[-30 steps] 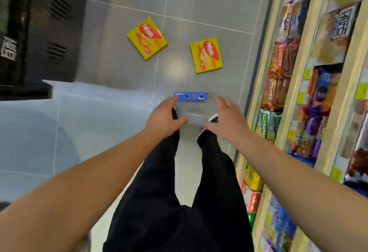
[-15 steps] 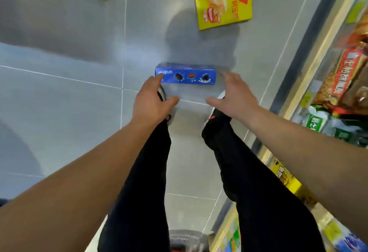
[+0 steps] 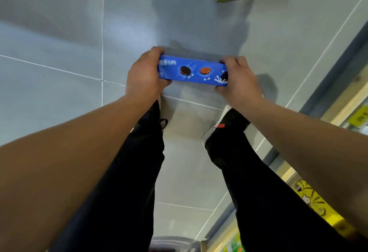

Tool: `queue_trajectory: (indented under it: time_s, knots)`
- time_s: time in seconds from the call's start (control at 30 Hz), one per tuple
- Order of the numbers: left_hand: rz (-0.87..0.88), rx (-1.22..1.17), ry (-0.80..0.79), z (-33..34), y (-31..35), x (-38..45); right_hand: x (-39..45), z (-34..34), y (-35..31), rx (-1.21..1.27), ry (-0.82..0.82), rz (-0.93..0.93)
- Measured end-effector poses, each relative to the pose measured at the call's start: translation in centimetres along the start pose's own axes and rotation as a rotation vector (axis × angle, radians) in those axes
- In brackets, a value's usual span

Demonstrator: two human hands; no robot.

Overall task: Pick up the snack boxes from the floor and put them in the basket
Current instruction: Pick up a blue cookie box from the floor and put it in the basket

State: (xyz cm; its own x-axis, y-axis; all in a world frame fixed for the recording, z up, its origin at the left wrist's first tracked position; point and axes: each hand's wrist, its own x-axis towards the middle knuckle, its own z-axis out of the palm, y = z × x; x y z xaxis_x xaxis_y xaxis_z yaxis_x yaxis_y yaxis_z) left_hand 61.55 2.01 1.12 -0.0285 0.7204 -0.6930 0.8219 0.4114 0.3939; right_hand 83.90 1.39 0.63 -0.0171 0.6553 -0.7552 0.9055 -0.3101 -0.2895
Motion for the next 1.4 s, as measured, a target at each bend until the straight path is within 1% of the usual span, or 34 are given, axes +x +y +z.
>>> queue_trajectory:
  time_s: [0.1, 0.2, 0.27, 0.37, 0.47, 0.53, 0.6, 0.7, 0.8, 0.87, 0.97, 1.03, 1.07, 1.13, 1.23, 1.4]
  knots:
    - [-0.009, 0.007, -0.043, -2.5, 2.1, -2.8, -2.9, -3.4, -0.5, 0.000, -0.058, 0.019]
    - [0.006, -0.039, -0.067, -7.4, 5.4, -7.4, -7.9, -8.8, -2.3, 0.006, -0.095, 0.005]
    - [0.020, -0.076, -0.084, -10.9, 7.7, -10.4, -11.1, -12.4, -3.6, 0.055, -0.122, 0.000]
    - [0.049, -0.127, -0.099, -18.2, 12.0, -16.0, -17.6, -20.2, -5.9, 0.195, -0.113, -0.032]
    - [0.020, -0.212, -0.085, -24.3, 16.0, -20.7, -23.9, -27.2, -7.7, 0.484, -0.066, 0.016]
    - [0.009, -0.301, -0.073, -28.1, 19.5, -24.6, -28.9, -31.3, -8.7, 0.647, 0.024, 0.053]
    - [-0.030, -0.429, -0.016, -30.7, 23.1, -28.7, -33.3, -34.4, -9.9, 0.809, 0.115, 0.097]
    - [-0.071, -0.589, 0.041, -32.6, 27.7, -33.8, -38.3, -37.1, -11.0, 0.979, 0.231, 0.186]
    - [-0.091, -0.765, 0.042, -34.1, 31.6, -38.5, -43.1, -39.8, -11.6, 1.003, 0.374, 0.210]
    - [-0.093, -0.825, 0.046, -34.8, 33.5, -40.5, -45.3, -41.1, -12.0, 0.997, 0.447, 0.213]
    - [-0.027, -0.837, 0.066, -36.7, 36.3, -43.1, -49.2, -43.4, -12.7, 1.036, 0.535, 0.209]
    - [0.044, -0.816, 0.068, -37.7, 37.8, -44.2, -51.7, -44.4, -13.1, 1.100, 0.598, 0.232]
    - [0.088, -0.808, 0.070, -38.3, 38.7, -44.7, -52.7, -44.7, -13.2, 1.121, 0.633, 0.213]
    - [0.170, -0.766, 0.044, -39.0, 39.7, -45.2, -54.8, -44.6, -13.5, 1.194, 0.704, 0.224]
    - [0.292, -0.694, -0.036, -39.9, 41.0, -46.5, -57.8, -43.9, -14.2, 1.283, 0.831, 0.291]
    - [0.485, -0.562, -0.249, -41.3, 41.9, -48.5, -63.1, -41.1, -16.7, 1.366, 1.144, 0.453]
